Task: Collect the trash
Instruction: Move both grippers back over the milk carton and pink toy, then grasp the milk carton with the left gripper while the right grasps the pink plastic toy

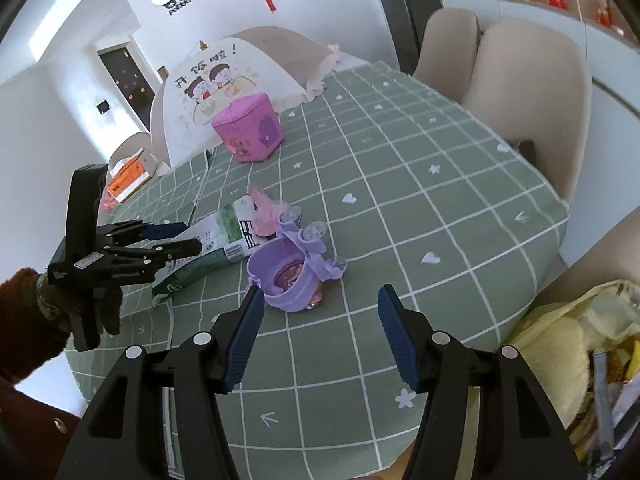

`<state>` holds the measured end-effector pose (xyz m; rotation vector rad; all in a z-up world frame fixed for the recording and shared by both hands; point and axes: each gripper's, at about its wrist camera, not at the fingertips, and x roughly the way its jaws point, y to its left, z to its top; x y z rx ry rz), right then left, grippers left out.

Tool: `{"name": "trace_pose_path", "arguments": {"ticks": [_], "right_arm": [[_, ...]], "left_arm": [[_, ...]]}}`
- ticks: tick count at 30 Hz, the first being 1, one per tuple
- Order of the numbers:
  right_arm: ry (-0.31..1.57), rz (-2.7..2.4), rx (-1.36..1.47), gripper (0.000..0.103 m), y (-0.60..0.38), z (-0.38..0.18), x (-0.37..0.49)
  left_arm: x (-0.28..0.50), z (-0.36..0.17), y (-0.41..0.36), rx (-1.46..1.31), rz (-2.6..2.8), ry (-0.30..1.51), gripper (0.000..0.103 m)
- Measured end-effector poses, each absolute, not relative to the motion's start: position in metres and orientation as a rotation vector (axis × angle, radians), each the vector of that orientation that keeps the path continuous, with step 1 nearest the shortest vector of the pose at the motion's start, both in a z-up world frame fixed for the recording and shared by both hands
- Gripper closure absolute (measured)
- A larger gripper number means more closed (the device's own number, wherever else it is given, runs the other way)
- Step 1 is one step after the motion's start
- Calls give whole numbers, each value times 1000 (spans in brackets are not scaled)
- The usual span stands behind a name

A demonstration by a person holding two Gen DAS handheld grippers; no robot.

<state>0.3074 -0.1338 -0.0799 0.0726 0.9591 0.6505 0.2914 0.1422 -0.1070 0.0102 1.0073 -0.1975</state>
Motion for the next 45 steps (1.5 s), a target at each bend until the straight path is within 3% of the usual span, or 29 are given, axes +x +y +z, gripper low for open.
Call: {"name": "trace_pose_path", "arguments": {"ticks": [5, 9, 10, 12, 18, 28, 30, 32, 37, 45], "right_arm": [[977, 654, 56, 47, -128, -84, 307], [975, 664, 55, 47, -124, -84, 307], [974, 667, 53, 47, -123, -83, 307], [967, 673, 38, 47, -120, -82, 306], [933, 692, -18, 47, -103, -75, 313], [829, 749, -248, 47, -70, -58, 369], [848, 738, -246, 58, -72, -61, 388], [878, 730, -234, 67, -72, -68, 404], [930, 738, -232, 67, -63, -91, 416], [986, 856, -170, 67, -54, -107, 396]], "left_arm": [[302, -114, 155, -72, -197, 1044, 37], [305, -118, 165, -163, -209, 1088, 38], [304, -119, 167, -196, -213, 1104, 40], [302, -119, 170, -254, -239, 1122, 53], [275, -112, 172, -234, -199, 1098, 69], [240, -98, 209, -261, -14, 1025, 66], [236, -95, 207, -281, -48, 1006, 53], [236, -94, 197, -238, -64, 1003, 52], [244, -97, 178, -144, -58, 1021, 49], [246, -94, 190, -235, -39, 1013, 49]]}}
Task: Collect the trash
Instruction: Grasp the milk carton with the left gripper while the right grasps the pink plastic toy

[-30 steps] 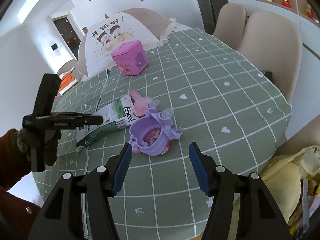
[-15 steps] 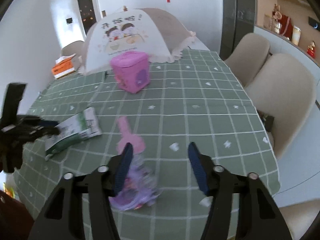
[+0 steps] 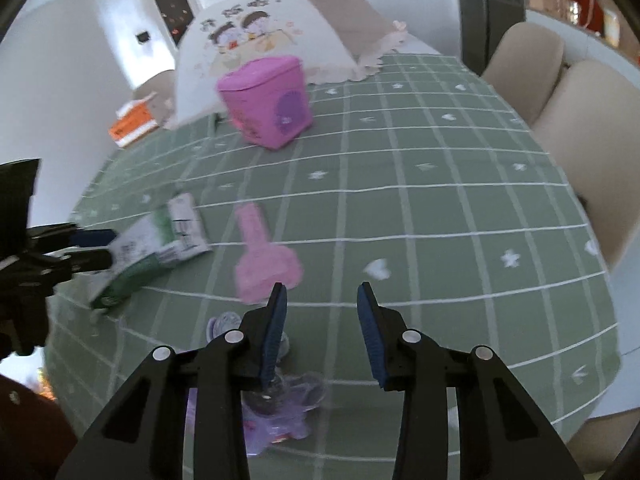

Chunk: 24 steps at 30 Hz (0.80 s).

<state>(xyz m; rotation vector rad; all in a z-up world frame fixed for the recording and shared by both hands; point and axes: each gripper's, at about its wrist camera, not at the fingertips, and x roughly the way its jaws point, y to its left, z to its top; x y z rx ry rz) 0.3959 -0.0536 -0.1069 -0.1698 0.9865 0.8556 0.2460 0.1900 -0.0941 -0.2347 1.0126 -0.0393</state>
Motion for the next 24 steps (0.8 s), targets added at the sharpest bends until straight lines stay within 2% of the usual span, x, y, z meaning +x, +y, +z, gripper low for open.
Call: {"name": "trace_pose_path", "arguments": {"ticks": [4, 11, 16, 19, 24], "right_arm": [[1001, 968, -243, 67, -34, -107, 379], [855, 990, -474, 67, -10, -100, 385], [917, 1091, -490, 66, -9, -112, 400], [916, 1131, -473, 57, -1, -111, 401], [948, 1123, -533, 56, 23, -123, 400]], "left_arm": [[245, -98, 190, -237, -29, 1026, 49], [238, -94, 196, -249, -11, 1013, 49], [233, -90, 201, -264, -8, 997, 48], [234, -91, 201, -262, -4, 998, 48], [236, -93, 198, -246, 1, 1007, 48]]}}
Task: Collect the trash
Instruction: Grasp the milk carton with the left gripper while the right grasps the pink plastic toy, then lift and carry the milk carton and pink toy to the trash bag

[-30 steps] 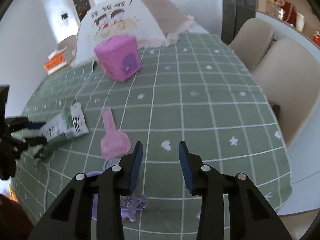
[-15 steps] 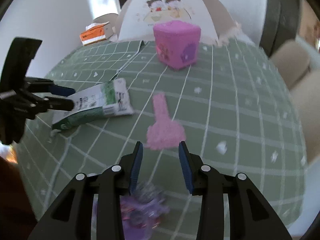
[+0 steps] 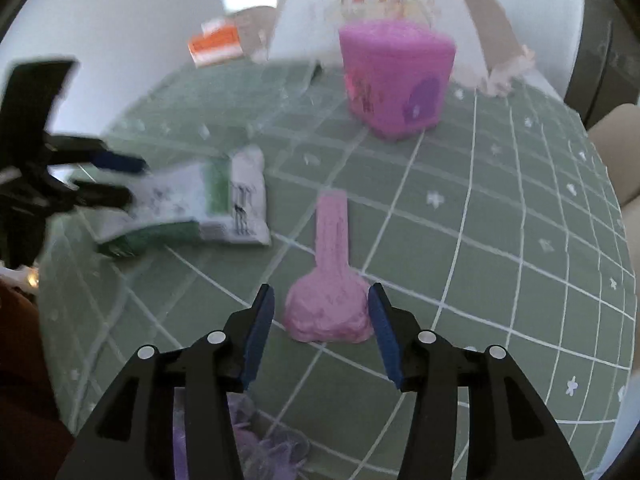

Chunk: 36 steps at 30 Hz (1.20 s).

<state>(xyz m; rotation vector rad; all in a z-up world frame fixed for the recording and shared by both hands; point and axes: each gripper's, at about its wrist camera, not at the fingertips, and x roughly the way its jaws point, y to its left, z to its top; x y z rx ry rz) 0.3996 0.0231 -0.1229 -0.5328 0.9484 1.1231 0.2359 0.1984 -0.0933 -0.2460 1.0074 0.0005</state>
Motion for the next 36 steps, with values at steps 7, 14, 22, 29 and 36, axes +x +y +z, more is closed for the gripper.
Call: {"name": "trace_pose_path", "arguments": {"ticks": [7, 14, 22, 29, 36], "right_arm": [[1001, 1017, -365, 60, 10, -106, 413], [949, 926, -205, 60, -27, -60, 398], [941, 880, -211, 60, -50, -53, 360], [944, 814, -167, 60, -73, -49, 342], [898, 798, -187, 60, -92, -25, 317]], "left_arm": [[241, -93, 182, -185, -21, 1006, 48], [260, -103, 161, -82, 4, 1054, 45], [276, -109, 151, -62, 4, 1083, 45], [287, -115, 154, -110, 14, 1123, 45], [284, -85, 152, -170, 23, 1074, 52]]}}
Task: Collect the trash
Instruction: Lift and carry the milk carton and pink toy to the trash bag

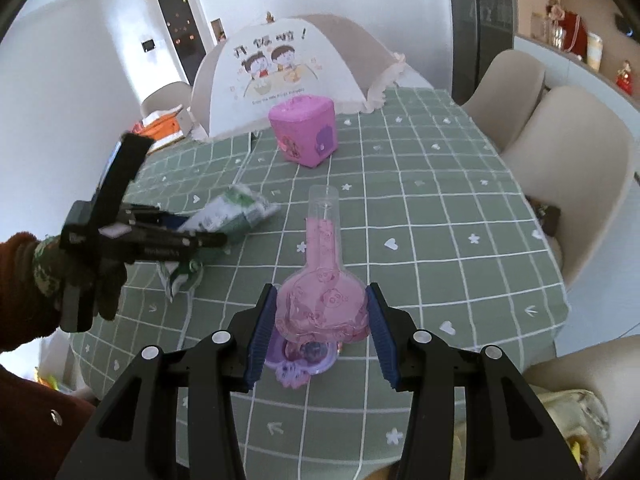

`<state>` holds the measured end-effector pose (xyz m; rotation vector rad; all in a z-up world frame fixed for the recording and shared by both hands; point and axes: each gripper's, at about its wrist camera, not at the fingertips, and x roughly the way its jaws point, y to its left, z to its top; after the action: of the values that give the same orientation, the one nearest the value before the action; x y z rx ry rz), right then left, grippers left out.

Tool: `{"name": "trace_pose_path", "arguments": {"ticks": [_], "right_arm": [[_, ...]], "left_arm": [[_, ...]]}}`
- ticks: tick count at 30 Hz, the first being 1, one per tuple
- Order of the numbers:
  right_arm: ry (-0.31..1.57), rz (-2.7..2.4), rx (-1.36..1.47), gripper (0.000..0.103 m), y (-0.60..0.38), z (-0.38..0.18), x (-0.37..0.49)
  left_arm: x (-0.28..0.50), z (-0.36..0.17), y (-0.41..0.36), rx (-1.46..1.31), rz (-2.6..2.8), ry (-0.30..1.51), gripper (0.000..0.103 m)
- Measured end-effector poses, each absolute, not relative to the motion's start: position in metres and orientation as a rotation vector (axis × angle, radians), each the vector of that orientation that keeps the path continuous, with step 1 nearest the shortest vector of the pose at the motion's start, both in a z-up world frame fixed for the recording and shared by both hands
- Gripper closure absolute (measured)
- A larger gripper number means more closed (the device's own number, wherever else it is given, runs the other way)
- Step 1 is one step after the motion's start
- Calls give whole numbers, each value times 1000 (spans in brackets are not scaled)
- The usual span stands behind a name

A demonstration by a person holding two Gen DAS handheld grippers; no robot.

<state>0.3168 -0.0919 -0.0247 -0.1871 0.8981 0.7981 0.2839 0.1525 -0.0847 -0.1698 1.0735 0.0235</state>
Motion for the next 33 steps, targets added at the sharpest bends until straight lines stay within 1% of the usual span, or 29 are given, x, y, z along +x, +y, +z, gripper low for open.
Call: {"name": "trace_pose_path", "arguments": {"ticks": [7, 8, 11, 14, 20, 24, 28, 31, 33], "right_arm": [[815, 780, -156, 60, -121, 5, 294], [800, 773, -149, 60, -126, 9, 290], [749, 745, -119, 60, -147, 24, 280], [705, 706, -111, 60, -170, 38, 268], [638, 598, -94, 60, -231, 62, 241], [641, 531, -79, 60, -266, 69, 225], [644, 452, -84, 60, -295, 72, 215], [642, 420, -66, 60, -314, 70, 212], [635, 398, -42, 60, -324, 67, 212]], "left_arm": [[259, 2, 121, -165, -12, 812, 52], [251, 18, 113, -177, -13, 753, 52], [235, 46, 88, -208, -36, 629, 52], [220, 63, 62, -235, -73, 551, 52], [208, 75, 3, -236, -194, 533, 51], [205, 78, -30, -201, -257, 552, 51], [196, 87, -60, -140, -315, 521, 51], [197, 82, -74, -187, -371, 511, 51], [202, 69, -87, -234, -407, 541, 51]]}}
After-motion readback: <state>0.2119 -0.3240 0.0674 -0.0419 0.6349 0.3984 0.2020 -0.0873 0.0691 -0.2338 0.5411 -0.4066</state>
